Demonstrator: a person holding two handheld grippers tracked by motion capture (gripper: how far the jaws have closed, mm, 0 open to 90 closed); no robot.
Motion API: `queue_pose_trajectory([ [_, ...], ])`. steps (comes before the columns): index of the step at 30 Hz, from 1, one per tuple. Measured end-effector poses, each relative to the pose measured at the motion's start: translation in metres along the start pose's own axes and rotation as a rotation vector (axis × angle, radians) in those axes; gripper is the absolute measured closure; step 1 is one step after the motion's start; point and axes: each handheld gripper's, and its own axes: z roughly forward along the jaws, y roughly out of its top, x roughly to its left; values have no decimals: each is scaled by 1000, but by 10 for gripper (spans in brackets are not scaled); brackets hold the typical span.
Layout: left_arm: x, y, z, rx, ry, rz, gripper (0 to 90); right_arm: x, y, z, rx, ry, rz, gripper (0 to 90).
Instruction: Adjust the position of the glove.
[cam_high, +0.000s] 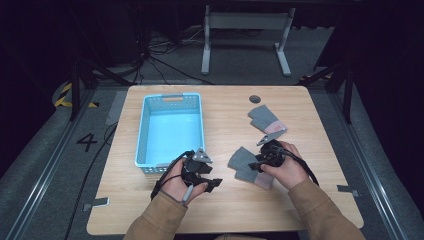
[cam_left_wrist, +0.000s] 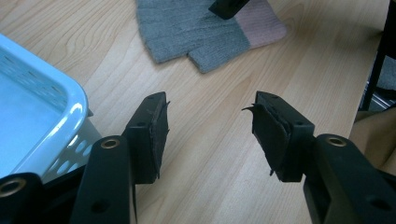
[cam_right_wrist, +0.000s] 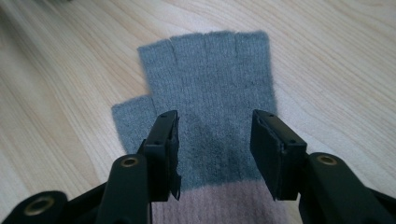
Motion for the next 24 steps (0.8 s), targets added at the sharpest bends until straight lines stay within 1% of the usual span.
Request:
queue_pose_trajectory([
  [2,0,0,0,-2,0,-1,465,0,0,2,6,-5,-2,533],
  [4,0,0,0,-3,0,-3,466,1,0,7,36,-21,-6,528],
  [5,0,0,0,-3,0,-3,466,1,0,7,36,-21,-6,528],
  [6,0,0,0,-3,-1,-3,466,1,-2,13,47,-19,-1,526],
  [11,0,0,0,0,-1,-3,466,2,-4,15,48,-37,-21,563],
  [12,0,1,1,0,0,-2,466,3,-3,15,54,-49,-23,605],
  [13,0,1,1,0,0,-2,466,3,-3,15,54,-49,-23,605],
  [14,0,1,1,0,0,1,466,4,-2,15,61,-51,-29,691],
  [15,0,1,1,0,0,1,466,4,-2,15,61,-51,-29,691],
  [16,0,1,1,-1,0,0,466,5,-1,16,68,-51,-31,741],
  [18,0,1,1,-1,0,0,466,4,-1,15,68,-51,-29,791],
  [19,0,1,1,-1,0,0,467,4,-1,15,68,-51,-29,791],
  [20,0,1,1,0,-1,-1,467,4,-1,15,60,-50,-25,823],
  [22,1,1,1,-1,-1,-4,468,5,-2,14,57,-47,-28,849],
  [24,1,1,1,-2,-2,-3,469,4,-2,12,49,-37,-21,856],
])
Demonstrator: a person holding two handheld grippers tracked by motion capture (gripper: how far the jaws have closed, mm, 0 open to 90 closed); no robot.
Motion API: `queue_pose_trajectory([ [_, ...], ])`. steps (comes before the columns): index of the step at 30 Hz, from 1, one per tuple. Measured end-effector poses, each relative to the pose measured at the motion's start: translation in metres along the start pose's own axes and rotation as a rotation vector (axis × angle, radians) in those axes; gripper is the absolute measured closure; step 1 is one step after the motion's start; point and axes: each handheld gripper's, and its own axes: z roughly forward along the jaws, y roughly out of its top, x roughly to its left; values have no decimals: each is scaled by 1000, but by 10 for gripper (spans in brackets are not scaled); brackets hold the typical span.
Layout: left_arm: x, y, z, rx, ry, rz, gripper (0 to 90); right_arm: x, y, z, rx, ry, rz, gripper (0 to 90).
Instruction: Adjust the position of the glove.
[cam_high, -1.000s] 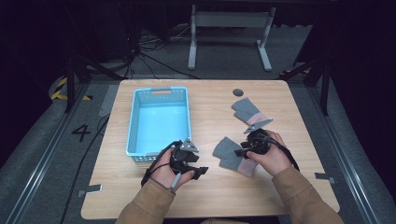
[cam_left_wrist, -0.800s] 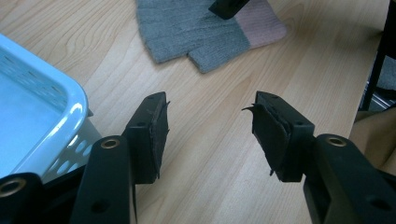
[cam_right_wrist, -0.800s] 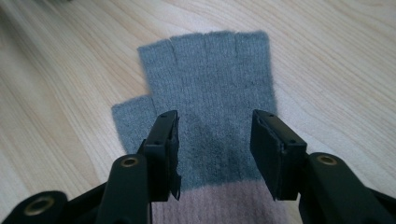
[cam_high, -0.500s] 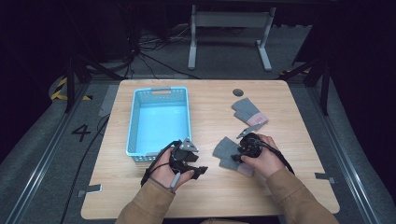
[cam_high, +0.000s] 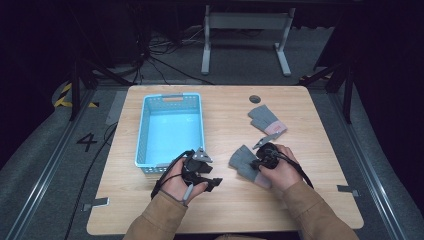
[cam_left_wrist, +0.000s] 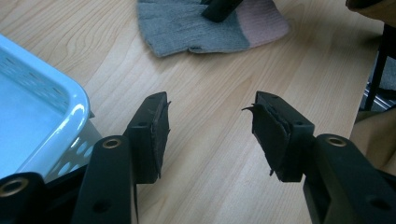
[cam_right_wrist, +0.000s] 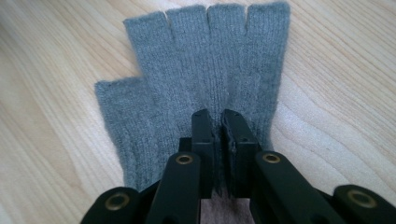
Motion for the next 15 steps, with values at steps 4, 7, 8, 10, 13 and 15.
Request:
queue_pose_trajectory([
  [4,1,0,0,1,0,0,469,-2,-1,-8,-27,42,14,858],
  [7,1,1,1,1,-1,0,469,-2,0,-16,-36,55,-7,858],
  [8,1,1,1,0,-1,2,469,-1,0,-19,-36,60,-23,857],
  [10,0,2,2,2,-4,1,469,1,1,-23,-29,80,-65,856],
  [13,-1,4,4,4,-7,9,469,4,1,-27,-25,97,-113,854],
  [15,-1,4,4,4,-9,11,469,5,1,-28,-25,107,-136,853],
])
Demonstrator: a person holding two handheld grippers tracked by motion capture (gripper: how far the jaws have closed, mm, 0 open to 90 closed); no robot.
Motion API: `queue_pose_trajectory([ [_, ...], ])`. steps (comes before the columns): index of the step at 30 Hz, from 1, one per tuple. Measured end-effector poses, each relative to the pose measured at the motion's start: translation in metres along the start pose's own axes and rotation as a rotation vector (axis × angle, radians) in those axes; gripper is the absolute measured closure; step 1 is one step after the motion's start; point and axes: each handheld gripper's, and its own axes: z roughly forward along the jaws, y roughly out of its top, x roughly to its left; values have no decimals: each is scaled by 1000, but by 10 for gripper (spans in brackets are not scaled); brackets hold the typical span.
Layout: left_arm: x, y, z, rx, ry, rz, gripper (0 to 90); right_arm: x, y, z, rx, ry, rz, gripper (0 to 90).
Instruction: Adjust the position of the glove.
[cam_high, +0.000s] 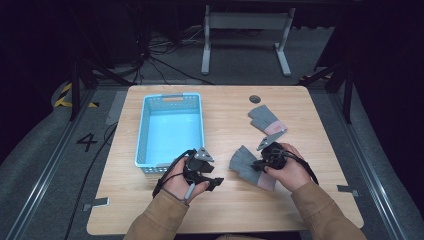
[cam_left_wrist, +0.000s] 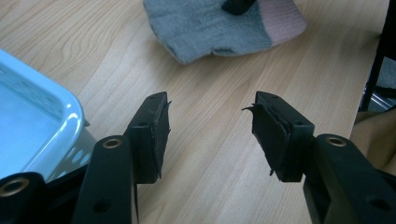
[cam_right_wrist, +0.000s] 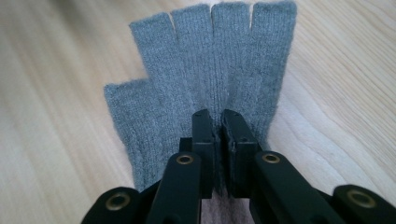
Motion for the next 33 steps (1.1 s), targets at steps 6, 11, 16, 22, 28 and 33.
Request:
queue_pose_trajectory([
  [6,-1,3,3,3,-6,8,469,8,-6,3,15,43,-78,851],
  [11,-1,6,5,4,-15,19,469,10,-11,10,51,75,-158,848],
  [16,-2,10,7,8,-23,25,469,12,-15,9,1,86,-159,763],
  [22,-3,14,9,5,-28,37,469,13,-26,-11,-46,104,-58,868],
  [28,-4,18,12,7,-41,48,469,15,-38,-19,-38,174,-61,882],
  [33,-5,24,17,9,-56,64,469,18,-51,-21,-21,216,-70,892],
])
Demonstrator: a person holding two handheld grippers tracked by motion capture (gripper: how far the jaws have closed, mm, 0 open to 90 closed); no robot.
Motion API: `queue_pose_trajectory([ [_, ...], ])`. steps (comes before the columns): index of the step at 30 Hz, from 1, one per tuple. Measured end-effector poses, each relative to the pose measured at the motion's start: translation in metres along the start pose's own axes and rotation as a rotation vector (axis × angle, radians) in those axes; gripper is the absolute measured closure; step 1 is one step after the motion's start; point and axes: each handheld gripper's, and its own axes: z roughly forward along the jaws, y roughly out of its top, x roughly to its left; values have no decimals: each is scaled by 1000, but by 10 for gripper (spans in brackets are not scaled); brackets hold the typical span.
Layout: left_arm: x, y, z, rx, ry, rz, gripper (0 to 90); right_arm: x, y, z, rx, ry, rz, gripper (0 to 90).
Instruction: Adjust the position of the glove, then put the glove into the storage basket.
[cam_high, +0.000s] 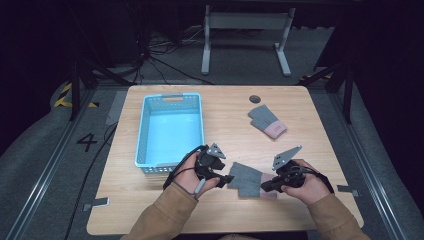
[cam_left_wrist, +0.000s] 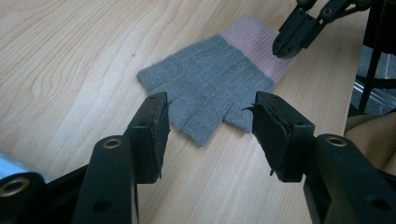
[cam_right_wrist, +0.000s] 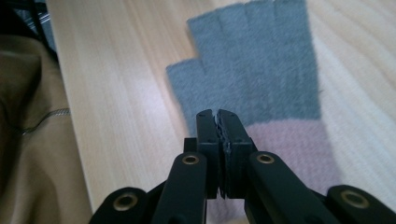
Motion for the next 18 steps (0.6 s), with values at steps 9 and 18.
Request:
queue_pose_trajectory([
  [9,0,7,5,0,-15,10,469,8,-12,1,43,31,-1,898],
  [18,0,8,6,-7,-18,14,468,11,-21,10,100,37,-3,900],
])
